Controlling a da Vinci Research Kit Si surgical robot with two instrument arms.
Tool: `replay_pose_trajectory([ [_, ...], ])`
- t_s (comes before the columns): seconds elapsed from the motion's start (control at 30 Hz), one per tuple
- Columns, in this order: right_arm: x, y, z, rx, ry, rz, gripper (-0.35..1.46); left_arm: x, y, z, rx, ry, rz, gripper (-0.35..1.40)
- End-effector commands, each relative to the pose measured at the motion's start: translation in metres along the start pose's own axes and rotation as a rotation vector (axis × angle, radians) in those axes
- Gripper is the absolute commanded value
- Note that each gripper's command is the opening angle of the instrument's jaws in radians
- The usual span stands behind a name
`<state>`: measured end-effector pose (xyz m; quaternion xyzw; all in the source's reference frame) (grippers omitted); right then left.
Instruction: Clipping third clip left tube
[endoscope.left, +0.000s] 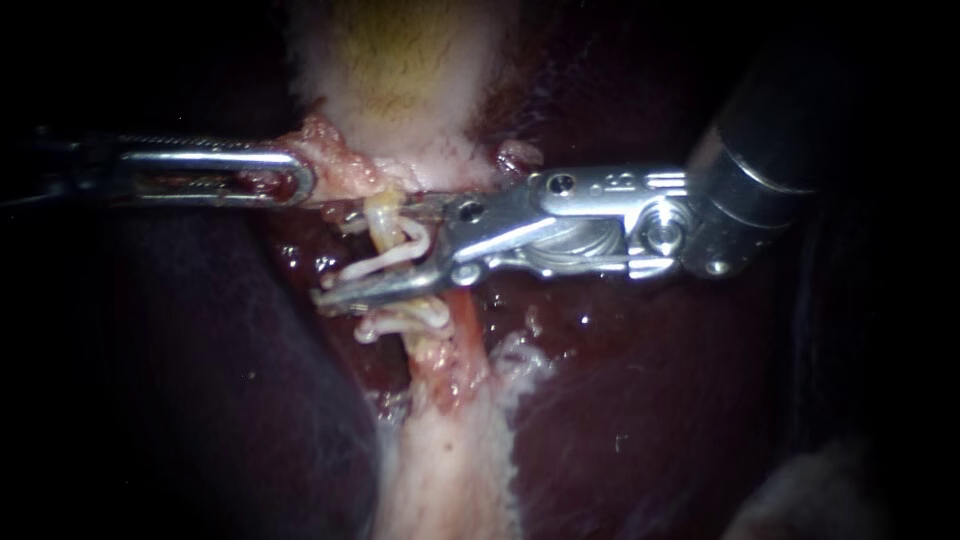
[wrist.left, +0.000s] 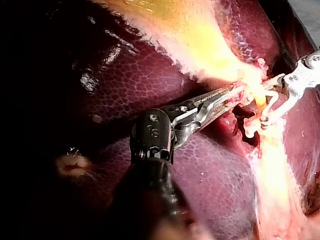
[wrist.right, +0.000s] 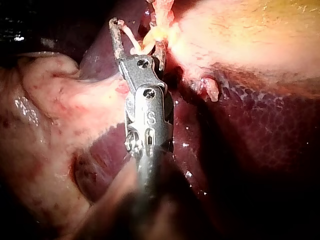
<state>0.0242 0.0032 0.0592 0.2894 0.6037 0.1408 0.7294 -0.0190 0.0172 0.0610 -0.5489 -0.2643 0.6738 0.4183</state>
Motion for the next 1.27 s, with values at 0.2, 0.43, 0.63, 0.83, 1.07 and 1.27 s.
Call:
replay_pose_trajectory([
  [0.2, -0.0002, -0.0001, -0.0005, 0.003, 0.002, 0.058, 0.26, 0.0, -0.0001, 0.0, -0.001, 0.0, 0.0, -0.35],
  [0.43, -0.0005, -0.0002, -0.0013, 0.008, 0.004, 0.151, -0.14, 0.0, -0.0001, 0.0, -0.001, 0.0, 0.0, -0.35],
  [0.63, -0.0006, -0.0001, -0.0017, 0.04, 0.001, 0.25, -0.35, 0.0, -0.0002, 0.0, -0.001, 0.0, 0.0, -0.35],
  [0.83, -0.0012, 0.0005, -0.0023, 0.051, -0.029, 0.305, -0.35, 0.0, -0.0002, 0.0, -0.001, 0.0, 0.0, -0.35],
  [1.07, -0.0014, 0.0007, -0.0024, 0.05, -0.029, 0.305, -0.35, 0.0, -0.0003, 0.0, -0.001, 0.0, 0.0, -0.35],
  [1.27, -0.0017, 0.0007, -0.0024, 0.047, -0.029, 0.304, -0.35, 0.0, -0.0004, 0.0, -0.001, 0.0, 0.0, -0.35],
])
